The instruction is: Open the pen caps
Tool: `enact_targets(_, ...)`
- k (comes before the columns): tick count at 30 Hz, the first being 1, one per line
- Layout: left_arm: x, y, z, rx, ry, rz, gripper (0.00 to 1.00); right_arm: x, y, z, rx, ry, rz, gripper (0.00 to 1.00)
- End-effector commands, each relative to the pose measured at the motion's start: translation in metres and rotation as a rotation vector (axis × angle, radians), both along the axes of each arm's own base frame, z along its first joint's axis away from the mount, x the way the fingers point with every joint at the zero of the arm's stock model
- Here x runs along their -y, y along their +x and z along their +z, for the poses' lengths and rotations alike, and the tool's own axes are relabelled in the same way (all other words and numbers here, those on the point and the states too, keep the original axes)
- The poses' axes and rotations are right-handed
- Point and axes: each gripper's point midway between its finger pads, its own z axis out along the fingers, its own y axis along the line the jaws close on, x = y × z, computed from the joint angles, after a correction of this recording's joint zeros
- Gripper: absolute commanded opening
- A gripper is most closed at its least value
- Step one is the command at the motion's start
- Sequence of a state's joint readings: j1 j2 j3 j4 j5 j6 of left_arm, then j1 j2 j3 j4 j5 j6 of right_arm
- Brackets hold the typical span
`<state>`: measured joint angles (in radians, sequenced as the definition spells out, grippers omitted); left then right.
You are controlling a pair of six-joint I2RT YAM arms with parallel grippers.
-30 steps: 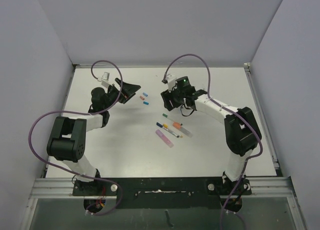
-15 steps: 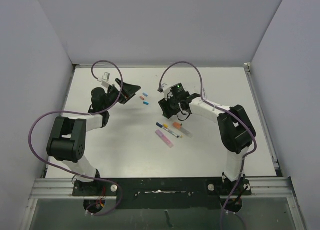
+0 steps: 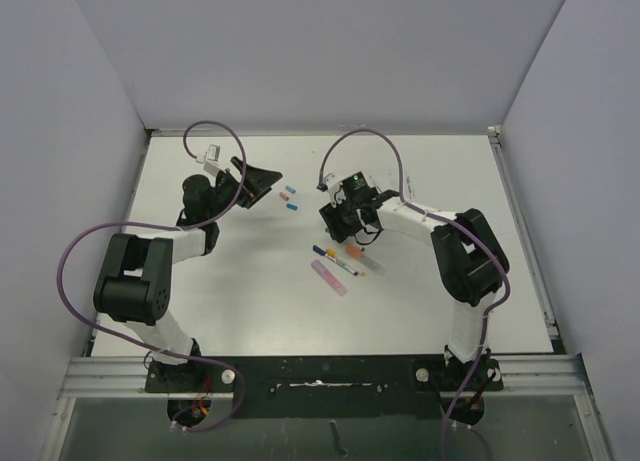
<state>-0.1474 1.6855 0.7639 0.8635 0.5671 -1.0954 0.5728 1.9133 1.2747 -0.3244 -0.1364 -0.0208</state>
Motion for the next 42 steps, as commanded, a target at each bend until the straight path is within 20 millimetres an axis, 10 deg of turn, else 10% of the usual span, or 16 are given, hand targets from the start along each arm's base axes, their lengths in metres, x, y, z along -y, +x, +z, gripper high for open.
enact_targets(1, 0.004, 0.005, 0.021, 0.082, -0.001, -0.025, 0.98, -0.001, 0.0, -0.005, 0.006, -0.016, 0.01, 0.5)
enact_targets(17, 0.003, 0.004, 0.017, 0.07, 0.004, -0.022, 0.98, 0.007, -0.01, -0.024, -0.03, -0.077, 0.01, 0.42)
enact_targets(27, 0.002, 0.002, 0.017, 0.063, 0.016, -0.018, 0.98, 0.009, -0.009, -0.029, -0.05, -0.116, 0.019, 0.18)
enact_targets(35, 0.002, 0.004, 0.006, -0.01, 0.083, -0.001, 0.98, 0.0, 0.032, 0.001, 0.095, -0.112, 0.03, 0.05)
enact_targets(42, 0.028, 0.0, -0.014, -0.1, 0.112, -0.048, 0.98, -0.012, 0.073, 0.067, 0.271, 0.003, 0.011, 0.04)
